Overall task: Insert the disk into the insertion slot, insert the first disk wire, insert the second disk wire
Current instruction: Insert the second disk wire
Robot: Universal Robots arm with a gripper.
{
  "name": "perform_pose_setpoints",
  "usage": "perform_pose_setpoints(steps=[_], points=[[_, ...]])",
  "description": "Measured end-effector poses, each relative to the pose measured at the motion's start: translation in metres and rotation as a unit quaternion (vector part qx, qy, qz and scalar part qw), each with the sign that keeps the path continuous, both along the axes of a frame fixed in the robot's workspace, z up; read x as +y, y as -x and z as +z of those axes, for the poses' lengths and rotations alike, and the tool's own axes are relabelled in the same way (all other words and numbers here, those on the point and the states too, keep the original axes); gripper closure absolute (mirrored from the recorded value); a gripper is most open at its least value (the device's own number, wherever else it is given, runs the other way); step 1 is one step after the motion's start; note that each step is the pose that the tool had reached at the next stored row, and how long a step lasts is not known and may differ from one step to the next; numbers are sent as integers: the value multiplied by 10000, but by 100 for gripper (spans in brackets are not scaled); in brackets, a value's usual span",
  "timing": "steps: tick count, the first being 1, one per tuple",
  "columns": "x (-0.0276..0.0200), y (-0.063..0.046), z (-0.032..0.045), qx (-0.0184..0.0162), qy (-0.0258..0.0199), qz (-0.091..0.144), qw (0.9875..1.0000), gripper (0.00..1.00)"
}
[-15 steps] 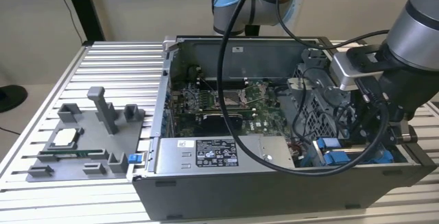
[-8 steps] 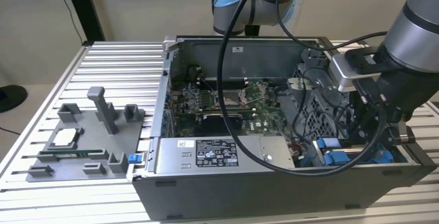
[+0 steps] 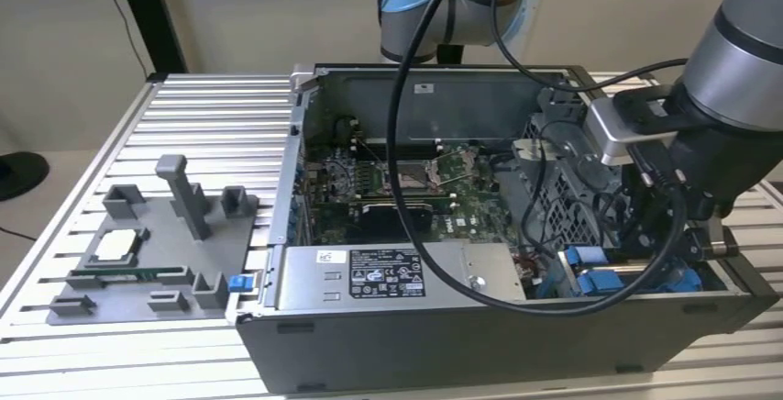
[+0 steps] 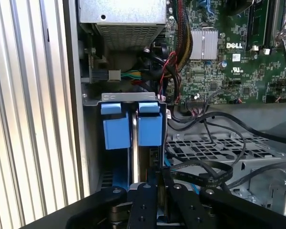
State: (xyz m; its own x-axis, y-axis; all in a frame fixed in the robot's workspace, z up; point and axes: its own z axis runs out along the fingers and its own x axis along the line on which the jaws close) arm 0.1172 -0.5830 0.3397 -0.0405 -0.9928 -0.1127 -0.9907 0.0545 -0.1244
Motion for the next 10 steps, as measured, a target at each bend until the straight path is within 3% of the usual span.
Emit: perform_pose_setpoints(steps=[10], points=[[8,-1,49,17,-4,1,10000,100]])
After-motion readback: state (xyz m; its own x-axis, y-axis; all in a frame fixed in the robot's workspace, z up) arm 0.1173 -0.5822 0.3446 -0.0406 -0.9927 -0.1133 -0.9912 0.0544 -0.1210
